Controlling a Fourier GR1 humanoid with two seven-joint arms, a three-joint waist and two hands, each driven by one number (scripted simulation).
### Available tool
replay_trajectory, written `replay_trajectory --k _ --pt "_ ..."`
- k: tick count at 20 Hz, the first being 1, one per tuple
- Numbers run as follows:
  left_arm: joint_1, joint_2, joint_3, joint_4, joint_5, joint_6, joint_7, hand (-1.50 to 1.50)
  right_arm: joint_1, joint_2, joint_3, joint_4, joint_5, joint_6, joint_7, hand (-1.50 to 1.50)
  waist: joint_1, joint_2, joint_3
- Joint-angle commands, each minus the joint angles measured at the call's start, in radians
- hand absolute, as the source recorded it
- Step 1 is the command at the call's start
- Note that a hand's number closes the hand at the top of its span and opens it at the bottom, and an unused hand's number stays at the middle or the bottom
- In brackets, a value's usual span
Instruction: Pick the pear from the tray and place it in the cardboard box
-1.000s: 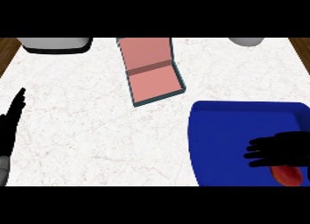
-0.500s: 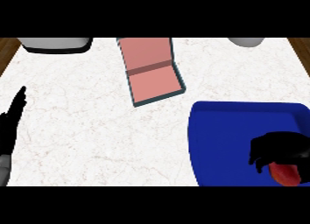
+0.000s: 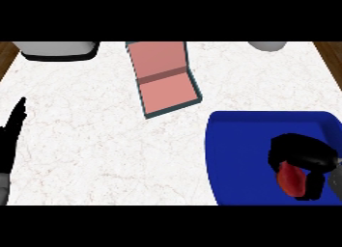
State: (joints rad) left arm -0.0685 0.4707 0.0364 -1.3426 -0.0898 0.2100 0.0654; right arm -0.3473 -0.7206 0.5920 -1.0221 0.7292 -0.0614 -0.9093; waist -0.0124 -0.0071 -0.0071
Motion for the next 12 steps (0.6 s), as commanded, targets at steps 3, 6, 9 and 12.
replay_trajectory --k 3,6,9,12 --pt "0.037 0.011 0.034 0.014 0.007 0.019 0.009 0.00 0.068 0.092 -0.244 0.136 -0.154 -0.040 0.486 1.50 -0.097 -0.019 0.000" --pt "0.040 0.013 0.042 0.022 0.003 0.028 0.016 0.00 0.050 0.146 -0.316 0.126 -0.142 -0.168 0.720 1.50 -0.090 -0.022 -0.003" --pt "0.063 0.016 0.033 0.004 0.002 0.015 0.005 0.00 0.016 0.172 -0.346 0.061 -0.103 -0.246 0.938 1.50 -0.065 -0.031 -0.005" --pt "0.067 0.006 0.028 -0.001 0.008 0.008 -0.013 0.00 -0.042 0.222 -0.332 -0.072 -0.023 -0.333 1.109 1.50 -0.052 -0.032 -0.005"
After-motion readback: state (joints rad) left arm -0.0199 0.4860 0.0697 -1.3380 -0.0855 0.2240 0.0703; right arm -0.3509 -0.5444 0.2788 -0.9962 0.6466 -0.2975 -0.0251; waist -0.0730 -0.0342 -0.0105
